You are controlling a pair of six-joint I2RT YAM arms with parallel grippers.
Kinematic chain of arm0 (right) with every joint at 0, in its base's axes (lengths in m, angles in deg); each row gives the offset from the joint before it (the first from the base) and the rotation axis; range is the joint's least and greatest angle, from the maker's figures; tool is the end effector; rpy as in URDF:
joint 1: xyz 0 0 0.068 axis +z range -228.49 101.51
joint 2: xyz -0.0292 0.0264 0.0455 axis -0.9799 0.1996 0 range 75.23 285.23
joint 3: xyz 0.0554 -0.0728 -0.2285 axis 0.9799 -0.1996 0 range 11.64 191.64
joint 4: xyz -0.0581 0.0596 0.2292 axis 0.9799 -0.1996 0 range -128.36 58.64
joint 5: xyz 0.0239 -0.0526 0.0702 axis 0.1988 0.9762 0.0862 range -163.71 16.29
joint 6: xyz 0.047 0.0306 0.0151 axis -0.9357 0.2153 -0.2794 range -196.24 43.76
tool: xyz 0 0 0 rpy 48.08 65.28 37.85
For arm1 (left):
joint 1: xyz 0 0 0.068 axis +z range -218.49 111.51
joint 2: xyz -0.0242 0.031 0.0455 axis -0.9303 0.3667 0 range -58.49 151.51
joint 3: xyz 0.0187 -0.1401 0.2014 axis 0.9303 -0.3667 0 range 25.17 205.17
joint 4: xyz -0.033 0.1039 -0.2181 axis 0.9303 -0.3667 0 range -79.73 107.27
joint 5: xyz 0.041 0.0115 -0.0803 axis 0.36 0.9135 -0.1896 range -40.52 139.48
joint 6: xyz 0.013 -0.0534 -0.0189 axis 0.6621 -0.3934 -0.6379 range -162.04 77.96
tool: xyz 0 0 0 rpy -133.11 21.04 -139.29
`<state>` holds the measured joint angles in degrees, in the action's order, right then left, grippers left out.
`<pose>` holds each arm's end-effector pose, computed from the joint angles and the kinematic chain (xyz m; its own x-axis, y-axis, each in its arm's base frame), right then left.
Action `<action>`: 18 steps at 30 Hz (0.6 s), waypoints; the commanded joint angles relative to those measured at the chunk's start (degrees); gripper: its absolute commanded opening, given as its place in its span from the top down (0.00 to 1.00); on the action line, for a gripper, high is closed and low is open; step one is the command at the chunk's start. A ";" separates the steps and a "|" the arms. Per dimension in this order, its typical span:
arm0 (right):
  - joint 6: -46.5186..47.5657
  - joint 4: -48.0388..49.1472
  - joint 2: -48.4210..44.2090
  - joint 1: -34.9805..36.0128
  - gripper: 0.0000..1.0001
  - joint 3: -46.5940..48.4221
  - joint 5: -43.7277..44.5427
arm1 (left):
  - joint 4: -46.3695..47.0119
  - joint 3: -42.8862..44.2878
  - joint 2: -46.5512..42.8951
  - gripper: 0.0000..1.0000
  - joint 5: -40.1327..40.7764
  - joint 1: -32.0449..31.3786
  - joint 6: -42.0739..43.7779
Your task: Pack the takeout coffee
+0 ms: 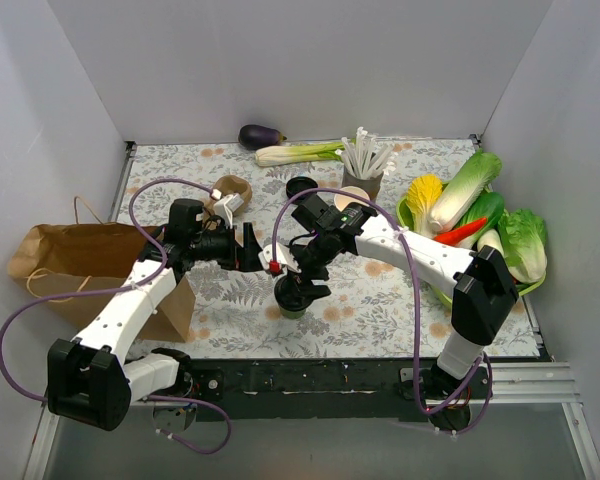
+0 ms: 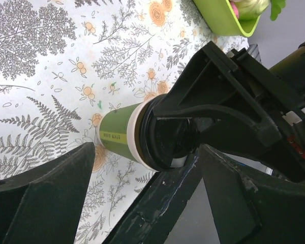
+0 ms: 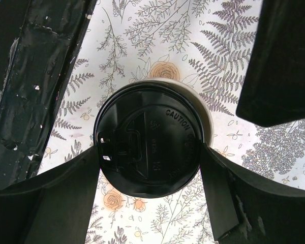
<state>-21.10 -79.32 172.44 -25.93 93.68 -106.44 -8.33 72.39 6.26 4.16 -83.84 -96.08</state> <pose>0.1846 0.2780 0.2495 0.3599 -0.6654 -0.6540 -0.9117 -0.3997 -0.0951 0.2122 -0.0890 0.2456 -0.9428 -0.3314 -0.0350 -0.1305 0.4639 -0.8762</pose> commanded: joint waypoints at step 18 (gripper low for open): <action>-2.84 0.59 1.23 -1.31 0.26 4.88 -0.23 | -0.67 0.24 4.94 0.18 -1.08 -0.46 -1.95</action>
<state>-23.07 -78.97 173.35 -26.72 95.30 -105.61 -9.49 72.39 10.78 5.15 -84.00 -97.54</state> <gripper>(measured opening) 0.805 0.821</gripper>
